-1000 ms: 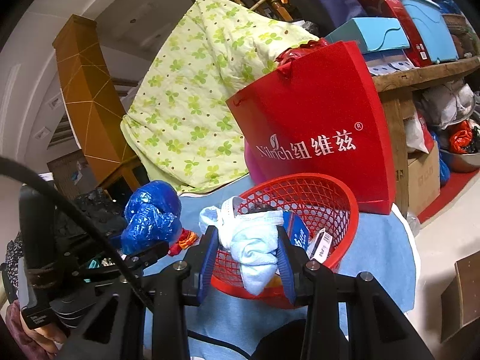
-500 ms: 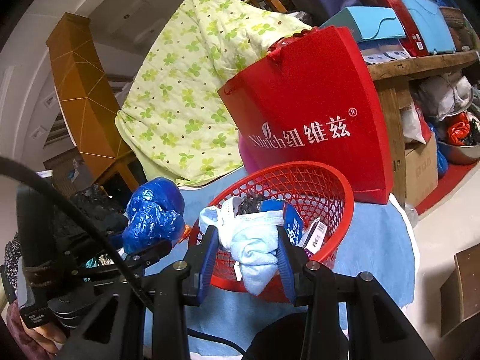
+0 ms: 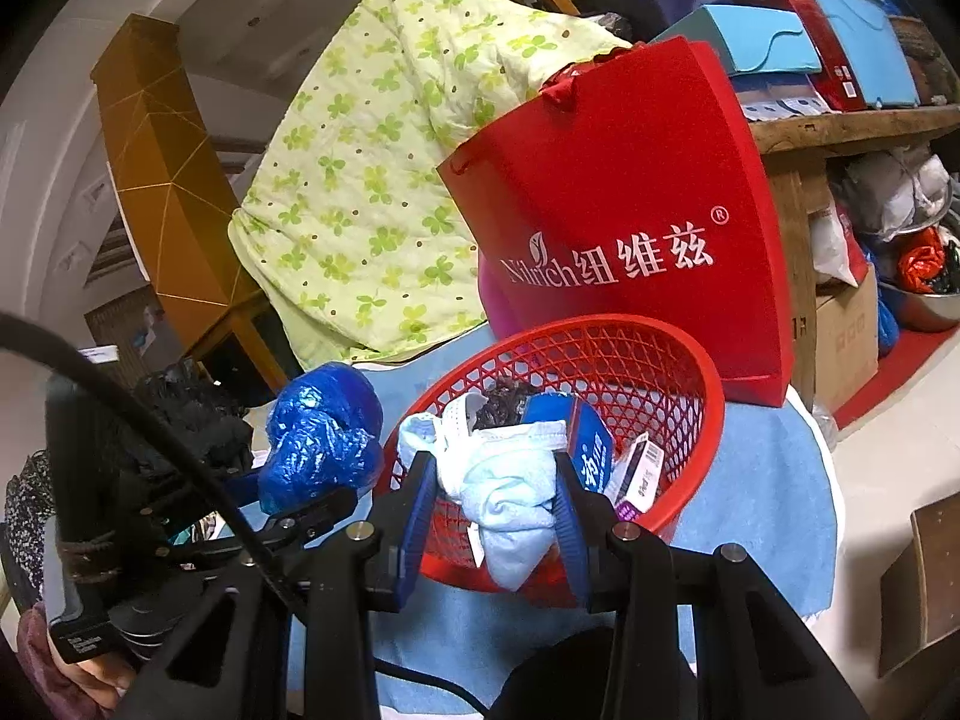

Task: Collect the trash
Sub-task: 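Lower the blue bag and white tissue into the red wastebasket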

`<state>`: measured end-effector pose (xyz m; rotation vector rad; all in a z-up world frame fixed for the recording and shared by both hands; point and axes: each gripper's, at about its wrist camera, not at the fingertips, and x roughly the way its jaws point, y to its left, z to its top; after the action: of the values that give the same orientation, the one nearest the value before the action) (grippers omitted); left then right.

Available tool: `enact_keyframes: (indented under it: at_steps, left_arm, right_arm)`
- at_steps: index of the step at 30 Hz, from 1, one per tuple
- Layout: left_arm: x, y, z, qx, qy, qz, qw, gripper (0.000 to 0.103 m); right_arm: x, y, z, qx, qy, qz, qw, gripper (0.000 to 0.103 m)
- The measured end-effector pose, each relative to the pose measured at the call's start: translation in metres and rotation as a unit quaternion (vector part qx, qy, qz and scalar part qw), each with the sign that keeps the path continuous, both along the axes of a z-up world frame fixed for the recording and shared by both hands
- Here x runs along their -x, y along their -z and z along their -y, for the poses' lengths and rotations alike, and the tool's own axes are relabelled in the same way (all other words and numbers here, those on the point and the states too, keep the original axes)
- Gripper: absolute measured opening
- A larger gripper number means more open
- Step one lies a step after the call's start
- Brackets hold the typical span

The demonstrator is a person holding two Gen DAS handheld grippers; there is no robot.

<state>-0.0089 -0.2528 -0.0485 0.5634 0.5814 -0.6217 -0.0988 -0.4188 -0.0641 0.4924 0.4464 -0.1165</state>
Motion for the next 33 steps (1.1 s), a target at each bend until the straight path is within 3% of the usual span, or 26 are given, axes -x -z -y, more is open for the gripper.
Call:
enact_keyframes:
  at_steps: [19,33]
  left_arm:
    - [-0.008,-0.008,-0.004,0.005,-0.006,0.007,0.9999,0.046]
    - [-0.036,-0.003,0.012,0.001,0.013,-0.022,0.9997,0.046]
  right_arm:
    - [-0.006,-0.006,-0.004,0.005,-0.006,0.001,1.0,0.041]
    - [-0.008,-0.002,0.011,-0.005,0.011,-0.01,1.0,0.041]
